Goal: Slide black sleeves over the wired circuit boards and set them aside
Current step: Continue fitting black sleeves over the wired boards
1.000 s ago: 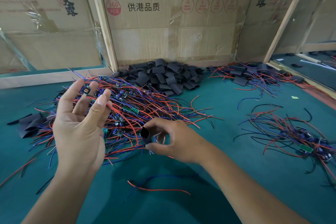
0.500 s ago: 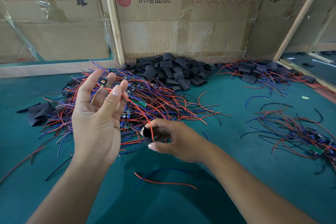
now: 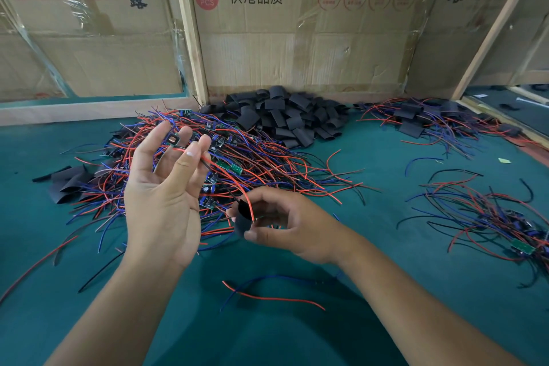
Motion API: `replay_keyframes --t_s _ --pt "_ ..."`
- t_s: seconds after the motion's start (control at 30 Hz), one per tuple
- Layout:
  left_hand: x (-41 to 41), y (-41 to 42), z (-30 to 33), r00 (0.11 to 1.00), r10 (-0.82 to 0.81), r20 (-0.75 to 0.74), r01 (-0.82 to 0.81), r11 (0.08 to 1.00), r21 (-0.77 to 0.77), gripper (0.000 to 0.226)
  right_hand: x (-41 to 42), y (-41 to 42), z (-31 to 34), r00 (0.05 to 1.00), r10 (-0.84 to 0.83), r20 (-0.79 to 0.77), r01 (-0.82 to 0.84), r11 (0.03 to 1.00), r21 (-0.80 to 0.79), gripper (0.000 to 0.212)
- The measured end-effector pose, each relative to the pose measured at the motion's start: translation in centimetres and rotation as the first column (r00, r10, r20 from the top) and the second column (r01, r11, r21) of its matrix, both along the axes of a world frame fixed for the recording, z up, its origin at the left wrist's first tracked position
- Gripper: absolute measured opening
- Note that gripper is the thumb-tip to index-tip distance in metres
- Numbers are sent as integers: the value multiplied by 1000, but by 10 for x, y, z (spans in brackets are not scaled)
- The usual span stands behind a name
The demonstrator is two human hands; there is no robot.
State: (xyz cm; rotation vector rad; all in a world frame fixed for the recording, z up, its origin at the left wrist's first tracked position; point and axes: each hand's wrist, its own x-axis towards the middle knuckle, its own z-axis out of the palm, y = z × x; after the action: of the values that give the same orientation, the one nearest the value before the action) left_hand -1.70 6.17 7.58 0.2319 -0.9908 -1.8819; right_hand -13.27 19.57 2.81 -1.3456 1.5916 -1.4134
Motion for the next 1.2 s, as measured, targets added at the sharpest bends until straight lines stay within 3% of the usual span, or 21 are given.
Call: replay_keyframes --t_s 0.2,0.57,1.2 --pt "-1 -5 -5 999 48 20 -48 999 -11 52 -1 1 2 1000 8 -21 -8 1000 10 36" --pt "1 -10 -7 995 88 42 -77 974 -212 43 -2 4 5 1000 28 7 -28 999 37 33" --pt "3 -15 -6 991 126 35 -120 982 -147 46 -9 5 3 999 -42 -12 42 996 83 25"
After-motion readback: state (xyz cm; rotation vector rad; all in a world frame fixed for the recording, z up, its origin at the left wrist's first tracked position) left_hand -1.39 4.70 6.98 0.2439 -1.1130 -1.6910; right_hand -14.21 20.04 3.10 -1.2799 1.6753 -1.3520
